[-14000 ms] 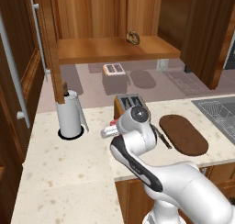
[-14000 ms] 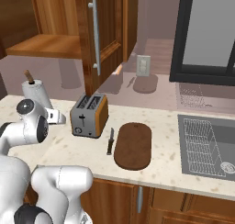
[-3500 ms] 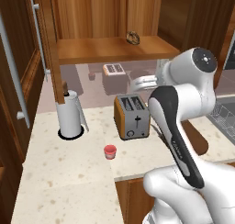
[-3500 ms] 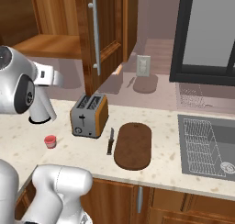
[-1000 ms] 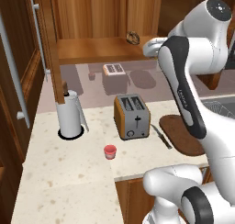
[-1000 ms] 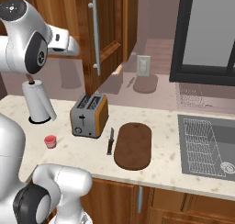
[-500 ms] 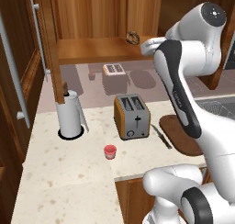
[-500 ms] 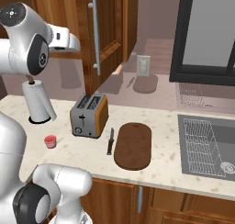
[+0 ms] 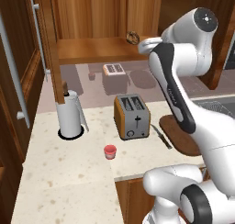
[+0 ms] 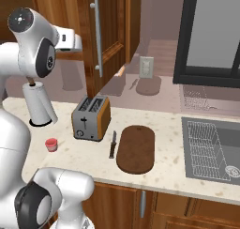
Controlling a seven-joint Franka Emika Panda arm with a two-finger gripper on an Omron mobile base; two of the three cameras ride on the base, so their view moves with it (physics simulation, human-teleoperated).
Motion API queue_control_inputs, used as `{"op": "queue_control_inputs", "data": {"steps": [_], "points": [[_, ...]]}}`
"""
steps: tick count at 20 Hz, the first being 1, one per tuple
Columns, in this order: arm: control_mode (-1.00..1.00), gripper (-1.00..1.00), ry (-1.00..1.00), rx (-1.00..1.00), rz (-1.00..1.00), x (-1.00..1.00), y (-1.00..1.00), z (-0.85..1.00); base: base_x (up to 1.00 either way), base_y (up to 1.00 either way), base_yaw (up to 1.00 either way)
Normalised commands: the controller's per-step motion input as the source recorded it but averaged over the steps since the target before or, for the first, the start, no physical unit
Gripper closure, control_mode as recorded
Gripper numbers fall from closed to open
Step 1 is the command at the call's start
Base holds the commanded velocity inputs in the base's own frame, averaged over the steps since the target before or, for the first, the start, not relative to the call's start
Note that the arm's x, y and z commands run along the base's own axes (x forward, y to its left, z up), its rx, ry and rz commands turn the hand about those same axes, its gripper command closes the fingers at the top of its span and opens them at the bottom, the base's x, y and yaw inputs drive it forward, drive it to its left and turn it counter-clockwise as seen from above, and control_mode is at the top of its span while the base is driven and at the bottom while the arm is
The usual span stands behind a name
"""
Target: Pick the bread, place it on the cutting board, pick the jam, place it on the counter, and close the cabinet.
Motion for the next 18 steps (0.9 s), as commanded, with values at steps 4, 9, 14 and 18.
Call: {"op": "queue_control_inputs", "data": {"steps": [4, 9, 14, 18], "points": [[-1.00, -1.00, 0.00, 0.00, -0.01, 0.21, 0.00, 0.00, 0.00, 0.00, 0.00], [-1.00, -1.00, 0.00, 0.00, 0.00, 0.28, 0.00, 0.00, 0.00, 0.00, 0.00], [-1.00, -1.00, 0.00, 0.00, 0.00, 0.32, 0.00, 0.00, 0.00, 0.00, 0.00], [-1.00, -1.00, 0.00, 0.00, 0.00, 0.29, 0.00, 0.00, 0.00, 0.00, 0.00]]}}
